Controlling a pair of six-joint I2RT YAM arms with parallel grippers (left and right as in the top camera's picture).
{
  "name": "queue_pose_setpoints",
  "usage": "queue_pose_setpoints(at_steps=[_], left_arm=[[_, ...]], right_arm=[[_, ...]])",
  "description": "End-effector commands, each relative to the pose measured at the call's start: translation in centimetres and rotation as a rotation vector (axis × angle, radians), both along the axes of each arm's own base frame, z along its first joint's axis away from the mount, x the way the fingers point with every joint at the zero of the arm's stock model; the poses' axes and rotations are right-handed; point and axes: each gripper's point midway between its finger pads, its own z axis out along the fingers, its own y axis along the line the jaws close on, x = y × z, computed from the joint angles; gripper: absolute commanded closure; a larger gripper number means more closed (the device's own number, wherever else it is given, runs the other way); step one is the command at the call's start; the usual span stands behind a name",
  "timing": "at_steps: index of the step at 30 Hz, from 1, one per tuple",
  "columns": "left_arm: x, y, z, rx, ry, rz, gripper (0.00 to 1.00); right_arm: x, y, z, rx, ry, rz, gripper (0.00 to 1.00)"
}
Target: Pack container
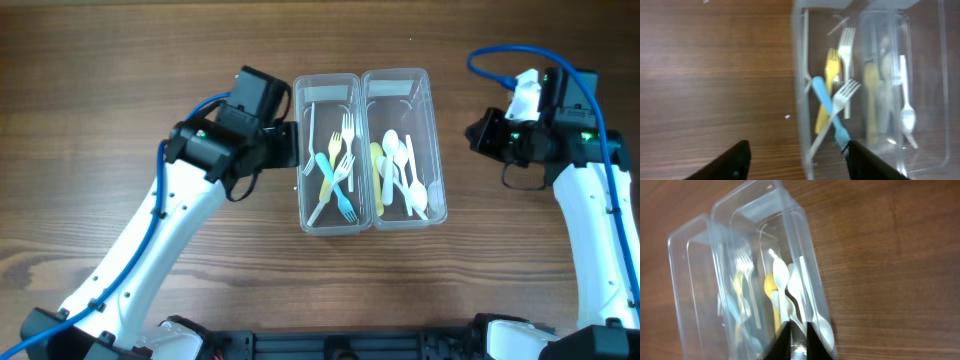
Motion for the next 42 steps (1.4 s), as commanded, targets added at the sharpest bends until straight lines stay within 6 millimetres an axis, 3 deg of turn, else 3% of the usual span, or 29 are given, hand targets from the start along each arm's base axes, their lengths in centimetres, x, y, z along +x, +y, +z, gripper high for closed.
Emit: queue_pose_setpoints(at_steps=[1, 3, 6, 8, 10, 11, 14, 16, 17, 25, 32, 39, 42], left_arm=[[-0.6, 3.1, 3.9, 0.01, -0.114, 0.064, 0.39], [-1.9, 5.7, 9.1, 0.019, -0.298, 0.115, 0.31], [-5.9, 9.9, 15.9, 0.005, -0.55, 0.222, 0.2], [-8.6, 11.3, 18.6, -0.041, -0.653, 0.246, 0.18], [-11.6, 12.9, 20.8, -0.087, -0.755, 0.273, 0.0], [-12.8, 13.7, 21.2, -0.089, -0.78, 0.289, 0.0], [-15.4, 16.1, 20.1, -0.025, -0.771, 0.342, 0.0], [-15.8, 16.8, 19.1, 0.022, -0.734, 0.355, 0.0], [-15.9, 16.8, 18.7, 0.032, -0.717, 0.351, 0.0], [-16.2, 16.9, 18.2, 0.045, -0.696, 0.346, 0.0], [-16.2, 16.9, 18.2, 0.045, -0.696, 0.346, 0.0], [-16.2, 16.9, 18.2, 0.045, -0.696, 0.346, 0.0], [-16.2, 16.9, 18.2, 0.045, -0.696, 0.346, 0.0]], right_arm=[[0.1, 0.5, 3.1, -0.03, -0.115, 0.065, 0.8], [-0.4, 0.9, 8.7, -0.046, -0.287, 0.091, 0.72], [-2.8, 1.4, 18.0, -0.091, -0.561, 0.107, 0.61], [-4.3, 1.5, 21.5, -0.133, -0.692, 0.125, 0.61], [-7.6, 2.2, 24.6, -0.204, -0.836, 0.19, 0.57], [-8.9, 2.4, 25.2, -0.226, -0.864, 0.2, 0.55], [-12.6, 2.8, 25.9, -0.285, -0.92, 0.234, 0.44], [-13.4, 2.9, 26.0, -0.286, -0.928, 0.233, 0.21], [-13.4, 2.8, 26.0, -0.286, -0.925, 0.233, 0.0], [-13.3, 2.8, 25.2, -0.277, -0.892, 0.235, 0.0], [-13.9, 3.0, 23.3, -0.232, -0.799, 0.227, 0.0], [-13.5, 0.9, 22.5, -0.32, -0.753, 0.14, 0.0], [-13.2, 0.8, 22.2, -0.388, -0.76, 0.193, 0.0]])
